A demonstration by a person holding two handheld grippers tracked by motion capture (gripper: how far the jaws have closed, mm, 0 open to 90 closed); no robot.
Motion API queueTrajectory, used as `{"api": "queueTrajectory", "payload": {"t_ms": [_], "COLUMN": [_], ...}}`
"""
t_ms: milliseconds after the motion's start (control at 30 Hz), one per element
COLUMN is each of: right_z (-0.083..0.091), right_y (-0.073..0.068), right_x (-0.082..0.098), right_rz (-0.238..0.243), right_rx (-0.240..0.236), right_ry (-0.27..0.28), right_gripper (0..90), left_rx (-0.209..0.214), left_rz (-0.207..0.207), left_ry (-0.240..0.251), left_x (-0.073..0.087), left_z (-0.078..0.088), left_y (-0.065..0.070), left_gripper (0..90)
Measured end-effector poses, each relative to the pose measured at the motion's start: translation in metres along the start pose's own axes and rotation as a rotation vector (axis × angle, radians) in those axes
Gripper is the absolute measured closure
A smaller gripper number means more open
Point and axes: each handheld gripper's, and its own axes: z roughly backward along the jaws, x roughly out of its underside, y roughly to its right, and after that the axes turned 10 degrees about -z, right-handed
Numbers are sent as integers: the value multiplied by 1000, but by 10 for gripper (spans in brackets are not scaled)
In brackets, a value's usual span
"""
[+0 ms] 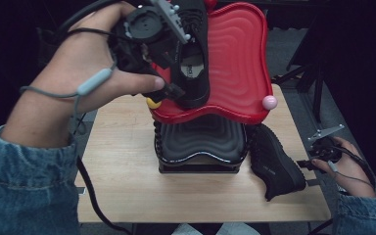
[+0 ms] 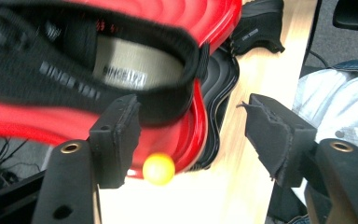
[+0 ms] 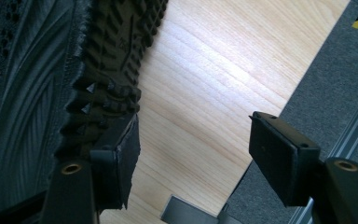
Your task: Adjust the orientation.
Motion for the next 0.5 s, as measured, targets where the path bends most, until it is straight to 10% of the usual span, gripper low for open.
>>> {"api": "queueTrajectory", "payload": {"t_ms": [500], "right_z": [5], "right_y": [2], "right_x": [0], "right_rz": [-2], "right_rx": [9], "right_ry": [21], "right_gripper": [344], "left_rx": [2], "left_rz": [161], "left_ry": [-20], "left_x": [74], "left_z": [-15], "left_y": [-5], "left_gripper": [316]}}
